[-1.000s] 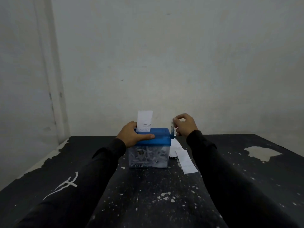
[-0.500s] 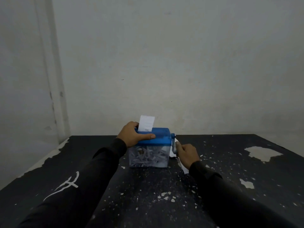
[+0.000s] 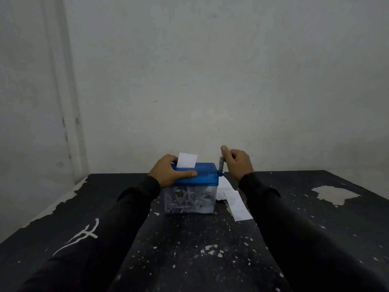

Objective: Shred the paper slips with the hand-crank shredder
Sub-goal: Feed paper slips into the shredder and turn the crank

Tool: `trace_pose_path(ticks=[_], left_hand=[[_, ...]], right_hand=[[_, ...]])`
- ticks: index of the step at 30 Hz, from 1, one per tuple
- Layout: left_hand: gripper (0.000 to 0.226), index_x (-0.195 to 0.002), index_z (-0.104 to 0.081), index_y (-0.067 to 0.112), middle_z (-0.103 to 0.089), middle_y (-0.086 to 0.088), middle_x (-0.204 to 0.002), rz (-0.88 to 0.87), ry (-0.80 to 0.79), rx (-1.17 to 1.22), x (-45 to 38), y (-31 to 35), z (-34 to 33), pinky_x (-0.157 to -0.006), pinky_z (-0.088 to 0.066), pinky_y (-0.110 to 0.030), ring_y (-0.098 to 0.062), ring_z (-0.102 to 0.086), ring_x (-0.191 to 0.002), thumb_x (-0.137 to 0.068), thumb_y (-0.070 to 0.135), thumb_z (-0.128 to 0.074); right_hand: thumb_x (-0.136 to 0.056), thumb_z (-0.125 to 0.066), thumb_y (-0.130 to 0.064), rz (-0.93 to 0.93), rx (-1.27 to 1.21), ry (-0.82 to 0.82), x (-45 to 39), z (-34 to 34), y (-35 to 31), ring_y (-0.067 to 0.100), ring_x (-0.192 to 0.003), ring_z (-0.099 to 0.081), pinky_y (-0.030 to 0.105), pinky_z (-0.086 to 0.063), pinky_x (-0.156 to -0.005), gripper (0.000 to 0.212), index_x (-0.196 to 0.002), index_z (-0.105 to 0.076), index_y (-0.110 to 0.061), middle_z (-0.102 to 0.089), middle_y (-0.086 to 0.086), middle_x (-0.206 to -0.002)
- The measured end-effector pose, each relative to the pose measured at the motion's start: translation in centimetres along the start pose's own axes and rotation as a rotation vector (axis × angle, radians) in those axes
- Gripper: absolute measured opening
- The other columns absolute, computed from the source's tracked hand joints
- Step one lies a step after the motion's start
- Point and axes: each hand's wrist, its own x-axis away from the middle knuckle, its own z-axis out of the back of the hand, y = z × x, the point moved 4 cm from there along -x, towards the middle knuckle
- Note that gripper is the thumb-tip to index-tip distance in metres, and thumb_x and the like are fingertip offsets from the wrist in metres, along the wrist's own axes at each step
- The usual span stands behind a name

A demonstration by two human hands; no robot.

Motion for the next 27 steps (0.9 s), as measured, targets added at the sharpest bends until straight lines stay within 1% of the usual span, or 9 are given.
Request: trace_pose_path(ticks=[2,6,8,10,13,16,20,25,27], left_hand=[[0.066,-0.107,-0.063,0.018,-0.06,0.001,-0.109,0.004,0.007,-0.004,0.0,-0.1,-0.1,-0.071,-0.045,-0.018,-0.011,-0.058,-0.095,-0.063,0.059,-0.089],[0.077,-0.106,-0.063,0.02,-0.06,0.002,-0.108,-0.008,-0.012,-0.006,0.1,0.1,-0.1,-0.083,-0.053,-0.031,-0.015,-0.06,-0.098,-0.055,0.072,-0.088],[0.084,-0.105,-0.064,0.021,-0.061,0.003,-0.107,-0.023,-0.021,-0.001,0.4,0.2,-0.1,-0.083,-0.053,-0.031,-0.015,-0.06,-0.097,-0.048,0.079,-0.083],[0.075,-0.105,-0.065,0.02,-0.061,0.003,-0.107,-0.035,-0.008,0.001,0.5,0.3,-0.1,-0.077,-0.05,-0.025,-0.014,-0.06,-0.096,-0.056,0.071,-0.088],[0.063,-0.104,-0.068,0.018,-0.062,0.003,-0.106,-0.038,-0.004,0.014,0.6,0.5,-0.1,-0.069,-0.046,-0.017,-0.011,-0.061,-0.093,-0.062,0.061,-0.088],[0.076,-0.101,-0.069,0.021,-0.065,0.002,-0.106,-0.033,-0.021,0.026,0.6,0.4,-0.2,-0.069,-0.047,-0.019,-0.011,-0.063,-0.091,-0.052,0.078,-0.083],[0.084,-0.104,-0.066,0.022,-0.061,0.002,-0.108,-0.015,-0.016,0.02,0.4,0.1,0.0,-0.072,-0.048,-0.022,-0.013,-0.061,-0.094,-0.047,0.082,-0.081],[0.079,-0.114,-0.063,0.019,-0.058,0.003,-0.112,-0.002,-0.028,0.013,0.3,0.2,-0.1,-0.078,-0.047,-0.023,-0.013,-0.058,-0.1,-0.056,0.068,-0.085],[0.079,-0.115,-0.063,0.019,-0.058,0.004,-0.112,0.001,-0.031,0.018,0.3,0.2,0.0,-0.075,-0.046,-0.019,-0.012,-0.058,-0.1,-0.056,0.067,-0.084]], right_hand=[[-0.101,-0.056,-0.042,-0.021,0.006,0.034,-0.8,-0.4,0.1,0.009,-0.054,-0.045,0.019,-0.038,-0.053,0.048,-0.067,-0.054,-0.009,-0.053,0.0,-0.061],[-0.093,-0.069,-0.044,-0.141,-0.078,0.074,-1.8,-0.9,1.8,0.014,-0.071,-0.056,0.025,-0.042,-0.062,0.035,-0.097,-0.055,-0.013,-0.061,0.003,-0.08],[-0.092,-0.07,-0.044,-0.189,0.001,0.044,-1.6,-1.7,4.0,0.02,-0.074,-0.059,0.028,-0.045,-0.064,0.032,-0.088,-0.057,-0.015,-0.064,0.004,-0.082],[-0.095,-0.066,-0.041,-0.223,0.077,-0.012,-0.5,-2.7,6.1,0.022,-0.071,-0.057,0.03,-0.043,-0.063,0.038,-0.069,-0.054,-0.017,-0.061,0.004,-0.072],[-0.105,-0.05,-0.036,-0.249,0.157,-0.093,2.7,-3.5,7.5,0.019,-0.063,-0.046,0.028,-0.035,-0.053,0.05,-0.058,-0.047,-0.02,-0.049,-0.002,-0.059],[-0.107,-0.044,-0.037,-0.243,0.153,-0.105,5.6,-2.7,7.7,0.013,-0.053,-0.041,0.028,-0.032,-0.051,0.056,-0.054,-0.045,-0.019,-0.046,-0.004,-0.054],[-0.105,-0.046,-0.04,-0.162,0.062,-0.092,7.4,-1.0,6.3,0.011,-0.049,-0.036,0.03,-0.032,-0.052,0.055,-0.055,-0.049,-0.017,-0.042,-0.002,-0.051],[-0.103,-0.045,-0.003,-0.044,-0.053,-0.082,6.6,0.1,3.5,0.0,-0.055,-0.044,0.016,-0.034,-0.056,0.033,-0.073,-0.055,-0.013,-0.042,-0.007,-0.064],[-0.104,-0.043,-0.005,-0.039,-0.076,-0.1,5.3,0.0,2.7,0.001,-0.059,-0.045,0.017,-0.036,-0.06,0.032,-0.075,-0.054,-0.013,-0.043,-0.009,-0.067]])
